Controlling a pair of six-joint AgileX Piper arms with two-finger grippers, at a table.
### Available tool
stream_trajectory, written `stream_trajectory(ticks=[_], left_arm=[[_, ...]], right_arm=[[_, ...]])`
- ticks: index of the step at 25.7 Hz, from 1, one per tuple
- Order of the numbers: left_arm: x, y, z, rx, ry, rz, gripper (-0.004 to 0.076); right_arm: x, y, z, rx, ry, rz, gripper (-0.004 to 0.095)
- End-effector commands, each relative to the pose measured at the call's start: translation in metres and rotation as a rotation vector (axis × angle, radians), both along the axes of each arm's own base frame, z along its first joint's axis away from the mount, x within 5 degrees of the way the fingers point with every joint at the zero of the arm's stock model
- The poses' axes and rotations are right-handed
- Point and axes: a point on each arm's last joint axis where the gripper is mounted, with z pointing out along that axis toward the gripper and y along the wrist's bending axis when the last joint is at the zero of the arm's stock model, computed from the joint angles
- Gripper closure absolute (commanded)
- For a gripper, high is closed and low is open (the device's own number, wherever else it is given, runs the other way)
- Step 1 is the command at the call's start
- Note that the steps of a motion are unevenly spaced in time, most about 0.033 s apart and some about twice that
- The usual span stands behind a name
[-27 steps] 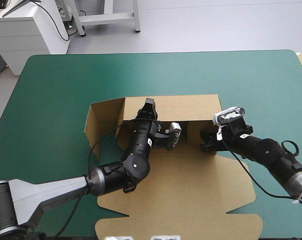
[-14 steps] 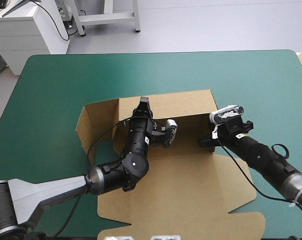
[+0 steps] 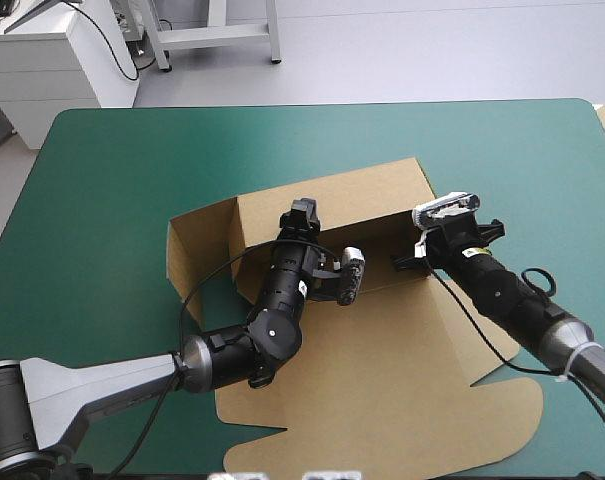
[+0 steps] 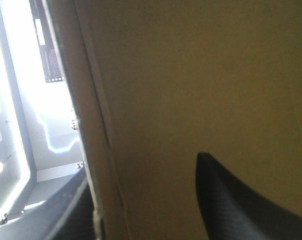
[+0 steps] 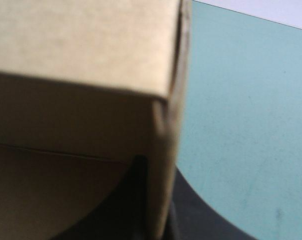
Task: Fold the box
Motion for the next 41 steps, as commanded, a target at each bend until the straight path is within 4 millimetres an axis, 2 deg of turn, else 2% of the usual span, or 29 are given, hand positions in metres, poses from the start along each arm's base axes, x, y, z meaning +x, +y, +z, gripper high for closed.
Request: stream_trajectory(ticks=[1,4,7,9,10,11,12,13,18,22,25,28,30,35,41], left_arm=[[-0.012,-0.003,0.023,-0.055,-0.100,0.007,0.0323],[-0.026,-0.009,0.025,-0.081,-0.121,0.026,0.0323],[-0.043,-0.016,0.023,-0.082,-0.089,0.007,0.0341],[-0.043,-0.015,0.020,-0.046,-0.026,0.022,0.0537],[-0.041,-0.015,0.018,-0.019,0.065,0.036,0.0738],[-0.038,-0.014,0.019,0.024,0.162,0.024,0.0702],[-0.034,-0.011,0.021,0.047,0.303,0.022,0.0708],[-0.031,-0.009,0.023,0.052,0.368,0.028,0.0708],[-0.007,0.014,0.054,0.029,0.714,0.093,0.0708],[0.023,0.042,0.095,-0.168,0.833,0.195,0.0710],[0.038,0.063,0.121,-0.354,0.852,0.219,0.0732],[0.054,0.091,0.145,-0.558,0.837,0.244,0.0731],[0.063,0.112,0.154,-0.684,0.835,0.266,0.0731],[0.087,0.177,0.162,-0.988,0.856,0.387,0.0731],[0.098,0.245,0.170,-1.309,0.851,0.477,0.0732]], right_arm=[[0.024,0.003,0.019,-0.009,-0.089,-0.036,0.0929],[0.042,0.005,0.016,0.009,-0.044,-0.031,0.0929],[0.065,-0.003,0.005,0.025,0.051,-0.009,0.0929],[0.074,-0.009,-0.001,0.055,0.143,0.039,0.0929],[0.076,-0.012,-0.004,0.070,0.185,0.060,0.0929],[0.076,-0.014,-0.007,0.077,0.211,0.073,0.0929],[0.076,-0.016,-0.009,0.062,0.227,0.090,0.0929],[0.075,-0.016,-0.010,0.052,0.241,0.108,0.0929],[0.072,-0.016,-0.012,0.054,0.280,0.116,0.0929],[0.072,-0.017,-0.013,0.061,0.287,0.110,0.0929],[0.071,-0.016,-0.013,0.057,0.294,0.119,0.0929],[0.071,-0.017,-0.014,0.036,0.293,0.126,0.0927],[0.071,-0.017,-0.014,0.023,0.291,0.131,0.0927],[0.072,-0.017,-0.014,0.022,0.288,0.127,0.0927],[0.072,-0.018,-0.014,0.018,0.285,0.127,0.0927]])
